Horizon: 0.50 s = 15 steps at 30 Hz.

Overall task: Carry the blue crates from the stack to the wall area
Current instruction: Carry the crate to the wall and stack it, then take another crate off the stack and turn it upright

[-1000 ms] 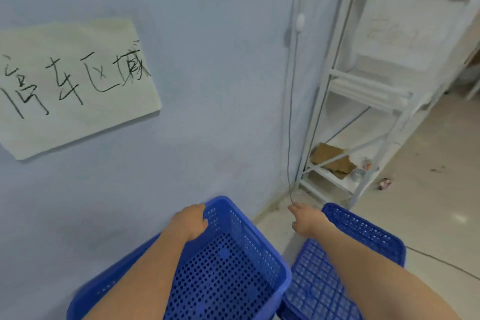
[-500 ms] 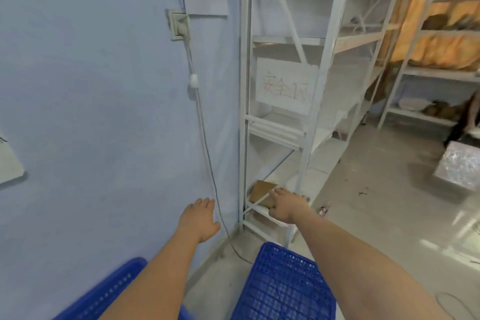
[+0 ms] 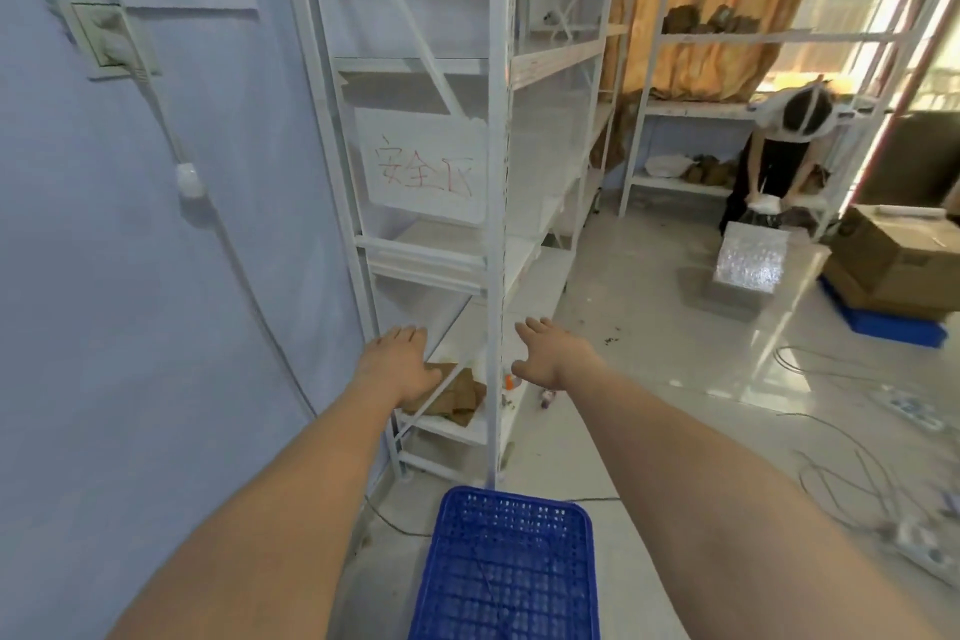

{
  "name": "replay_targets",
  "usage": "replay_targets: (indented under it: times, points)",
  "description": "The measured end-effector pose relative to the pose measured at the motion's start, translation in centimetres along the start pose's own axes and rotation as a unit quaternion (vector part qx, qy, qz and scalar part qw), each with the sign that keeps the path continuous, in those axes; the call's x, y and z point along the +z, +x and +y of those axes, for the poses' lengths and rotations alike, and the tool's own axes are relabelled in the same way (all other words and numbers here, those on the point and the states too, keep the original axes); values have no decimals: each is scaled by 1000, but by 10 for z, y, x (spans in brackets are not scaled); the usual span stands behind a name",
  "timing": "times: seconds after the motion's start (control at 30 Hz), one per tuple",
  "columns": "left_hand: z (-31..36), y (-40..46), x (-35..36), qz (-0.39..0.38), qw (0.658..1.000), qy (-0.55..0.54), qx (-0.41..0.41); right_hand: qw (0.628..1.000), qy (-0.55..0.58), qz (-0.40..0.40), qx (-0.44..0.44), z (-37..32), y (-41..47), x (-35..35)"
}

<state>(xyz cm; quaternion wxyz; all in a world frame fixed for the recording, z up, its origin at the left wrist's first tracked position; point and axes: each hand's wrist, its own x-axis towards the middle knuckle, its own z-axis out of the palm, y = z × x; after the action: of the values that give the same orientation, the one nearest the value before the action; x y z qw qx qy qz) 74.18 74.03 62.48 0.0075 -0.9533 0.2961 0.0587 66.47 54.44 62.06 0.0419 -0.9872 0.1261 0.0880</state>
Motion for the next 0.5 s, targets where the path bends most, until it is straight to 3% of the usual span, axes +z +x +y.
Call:
replay_targets:
  times: [0.17,0.3,0.5]
  points:
    - [10,31,28,-40,997,11,68,997,34,-19,70,17,7,24]
    - [-3,55,73,-70,994,-36,75,991,55,-42,116,23,16,66]
    - [-9,56,202,-195,973,-101,64,969,118,-157,153,23,10,180]
